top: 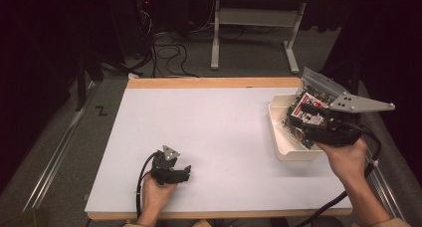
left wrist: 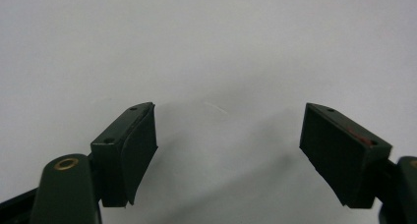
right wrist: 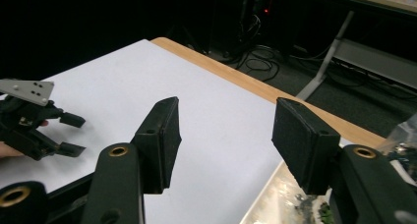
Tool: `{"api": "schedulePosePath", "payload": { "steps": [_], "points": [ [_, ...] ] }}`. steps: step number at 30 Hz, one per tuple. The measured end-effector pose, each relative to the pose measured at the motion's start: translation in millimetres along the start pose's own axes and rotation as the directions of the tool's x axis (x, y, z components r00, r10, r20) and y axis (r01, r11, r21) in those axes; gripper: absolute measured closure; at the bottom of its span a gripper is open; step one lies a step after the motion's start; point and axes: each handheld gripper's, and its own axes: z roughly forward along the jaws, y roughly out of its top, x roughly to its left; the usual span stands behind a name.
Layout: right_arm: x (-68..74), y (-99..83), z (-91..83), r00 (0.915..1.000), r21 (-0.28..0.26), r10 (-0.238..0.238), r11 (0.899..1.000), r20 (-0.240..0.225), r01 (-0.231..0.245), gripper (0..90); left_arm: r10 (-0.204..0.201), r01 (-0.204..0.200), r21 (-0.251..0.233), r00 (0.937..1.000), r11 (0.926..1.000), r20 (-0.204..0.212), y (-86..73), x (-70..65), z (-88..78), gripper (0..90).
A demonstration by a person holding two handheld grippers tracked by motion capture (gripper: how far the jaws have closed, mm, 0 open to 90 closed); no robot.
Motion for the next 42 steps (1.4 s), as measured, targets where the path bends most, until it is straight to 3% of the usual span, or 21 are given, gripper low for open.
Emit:
{"api": "schedulePosePath", "payload": {
  "steps": [14,23,42],
  "points": [
    [12.4,-19.9,9.6,0.9981,-0.008,0.014,1.000,-0.060,-0.014,43.6,0.001,-0.001,-0.002,1.0000,1.0000,0.004,-0.1,-0.2,0.0,22.5],
    [13.2,-34.0,11.0,0.9965,-0.009,0.031,0.999,-0.077,-0.032,42.7,-0.001,0.001,-0.003,1.0000,1.0000,0.003,-0.8,-0.3,-0.4,22.5],
    [28.3,-53.1,14.9,0.9911,-0.016,0.046,0.999,-0.125,-0.048,41.9,0.005,-0.005,0.000,1.0000,1.0000,0.006,-0.9,-0.8,-0.3,22.6]
  ]
}}
